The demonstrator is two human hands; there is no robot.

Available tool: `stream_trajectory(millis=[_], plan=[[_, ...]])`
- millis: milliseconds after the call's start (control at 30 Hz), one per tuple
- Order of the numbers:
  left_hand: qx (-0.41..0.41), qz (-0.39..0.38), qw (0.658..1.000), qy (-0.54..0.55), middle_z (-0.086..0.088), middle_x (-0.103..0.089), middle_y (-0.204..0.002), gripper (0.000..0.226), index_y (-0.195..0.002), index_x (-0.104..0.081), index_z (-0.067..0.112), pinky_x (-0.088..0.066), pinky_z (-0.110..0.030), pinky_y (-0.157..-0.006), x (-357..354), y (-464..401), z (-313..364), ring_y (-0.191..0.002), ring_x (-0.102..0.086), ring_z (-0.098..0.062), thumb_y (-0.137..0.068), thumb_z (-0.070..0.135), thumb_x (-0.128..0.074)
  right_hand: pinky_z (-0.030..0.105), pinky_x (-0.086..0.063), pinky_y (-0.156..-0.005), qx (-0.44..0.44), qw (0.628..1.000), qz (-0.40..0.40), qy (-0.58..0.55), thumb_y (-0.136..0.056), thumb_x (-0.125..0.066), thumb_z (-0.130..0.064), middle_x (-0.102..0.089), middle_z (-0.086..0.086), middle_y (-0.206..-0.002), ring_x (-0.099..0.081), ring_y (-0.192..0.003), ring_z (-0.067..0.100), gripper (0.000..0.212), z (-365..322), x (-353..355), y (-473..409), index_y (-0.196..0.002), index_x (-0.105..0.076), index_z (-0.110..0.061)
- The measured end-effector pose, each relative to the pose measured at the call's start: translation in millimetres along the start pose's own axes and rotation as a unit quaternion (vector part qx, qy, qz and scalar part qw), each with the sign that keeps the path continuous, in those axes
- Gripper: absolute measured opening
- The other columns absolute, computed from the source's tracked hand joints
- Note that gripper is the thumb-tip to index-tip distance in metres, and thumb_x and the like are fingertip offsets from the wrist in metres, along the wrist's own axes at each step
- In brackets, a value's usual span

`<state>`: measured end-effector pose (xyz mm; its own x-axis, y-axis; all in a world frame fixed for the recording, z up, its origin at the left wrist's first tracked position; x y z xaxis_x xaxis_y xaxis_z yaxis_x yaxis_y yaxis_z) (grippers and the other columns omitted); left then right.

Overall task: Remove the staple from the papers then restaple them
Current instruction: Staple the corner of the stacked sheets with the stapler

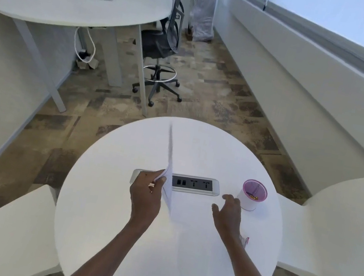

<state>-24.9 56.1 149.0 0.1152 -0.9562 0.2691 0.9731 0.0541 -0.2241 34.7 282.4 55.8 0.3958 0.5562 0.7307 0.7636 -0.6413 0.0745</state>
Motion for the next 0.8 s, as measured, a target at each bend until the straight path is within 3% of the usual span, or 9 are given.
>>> stream_trajectory(millis=[67,167,300,367,433,667,800], plan=[[-0.025,-0.001,1.0,0.005,0.004,-0.066,-0.089,0.02,-0.107,-0.076,0.013,-0.046,-0.015,-0.071,9,-6,11,-0.085,-0.061,-0.007,-0.091,0.005,-0.067,0.039,-0.041,-0.1,0.006,1.0,-0.016,-0.024,-0.085,-0.071,-0.015,-0.054,0.017,-0.124,-0.05,-0.121,0.035,0.049,-14,-2,1,-0.128,-0.051,-0.003],[-0.045,-0.003,0.999,0.024,0.008,-0.067,-0.091,0.02,-0.104,-0.076,0.017,-0.042,-0.006,-0.066,26,-10,26,-0.084,-0.061,0.007,-0.092,0.005,-0.066,0.037,-0.037,-0.104,0.02,0.997,-0.043,-0.066,-0.079,-0.08,-0.025,-0.052,0.013,-0.135,-0.046,-0.129,0.031,0.072,-34,-6,5,-0.138,-0.045,-0.006],[-0.056,-0.019,0.997,0.046,0.005,-0.071,-0.096,0.018,-0.101,-0.077,0.016,-0.045,-0.009,-0.066,53,-20,38,-0.087,-0.063,0.003,-0.091,0.005,-0.066,0.036,-0.036,-0.11,0.03,0.99,-0.06,-0.121,-0.069,-0.089,-0.029,-0.047,0.01,-0.147,-0.045,-0.134,0.026,0.1,-54,-9,15,-0.148,-0.033,-0.007],[-0.051,-0.038,0.996,0.061,0.004,-0.073,-0.097,0.017,-0.1,-0.077,0.017,-0.048,-0.013,-0.069,67,-28,43,-0.086,-0.064,0.0,-0.092,0.006,-0.065,0.032,-0.04,-0.101,0.03,0.981,-0.062,-0.18,-0.066,-0.092,-0.024,-0.056,0.007,-0.138,-0.053,-0.122,0.02,0.096,-61,-10,23,-0.144,-0.038,-0.011],[-0.053,-0.067,0.994,0.073,0.003,-0.074,-0.097,0.017,-0.099,-0.076,0.016,-0.047,-0.012,-0.07,78,-35,48,-0.083,-0.064,0.001,-0.093,0.005,-0.064,0.035,-0.045,-0.1,0.038,0.967,-0.064,-0.242,-0.067,-0.091,-0.017,-0.063,0.005,-0.128,-0.058,-0.115,0.02,0.079,-66,-9,31,-0.133,-0.048,-0.015],[-0.02,-0.131,0.98,0.15,-0.002,-0.078,-0.1,0.017,-0.104,-0.077,0.009,-0.052,-0.013,-0.072,103,-58,59,-0.085,-0.069,-0.004,-0.094,0.007,-0.063,0.026,-0.042,-0.094,0.053,0.954,-0.077,-0.285,-0.076,-0.084,-0.021,-0.064,-0.008,-0.124,-0.056,-0.12,0.013,0.059,-82,-6,52,-0.127,-0.056,-0.019],[-0.022,-0.168,0.97,0.176,0.002,-0.078,-0.097,0.017,-0.103,-0.077,0.011,-0.052,-0.013,-0.071,110,-66,68,-0.085,-0.07,-0.004,-0.094,0.008,-0.063,0.033,-0.045,-0.099,0.031,0.941,-0.077,-0.329,-0.072,-0.087,-0.026,-0.06,-0.008,-0.126,-0.055,-0.119,0.011,0.072,-88,-4,60,-0.132,-0.047,-0.021]])
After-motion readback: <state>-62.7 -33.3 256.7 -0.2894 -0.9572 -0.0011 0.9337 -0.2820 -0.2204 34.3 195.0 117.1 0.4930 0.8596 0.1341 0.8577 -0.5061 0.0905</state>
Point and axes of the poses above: each hand's wrist, its own y-axis away from the middle knuckle, its own x-axis out of the back of the hand, z = x × y, the point moved 2 cm from there along -y, towards the middle knuckle
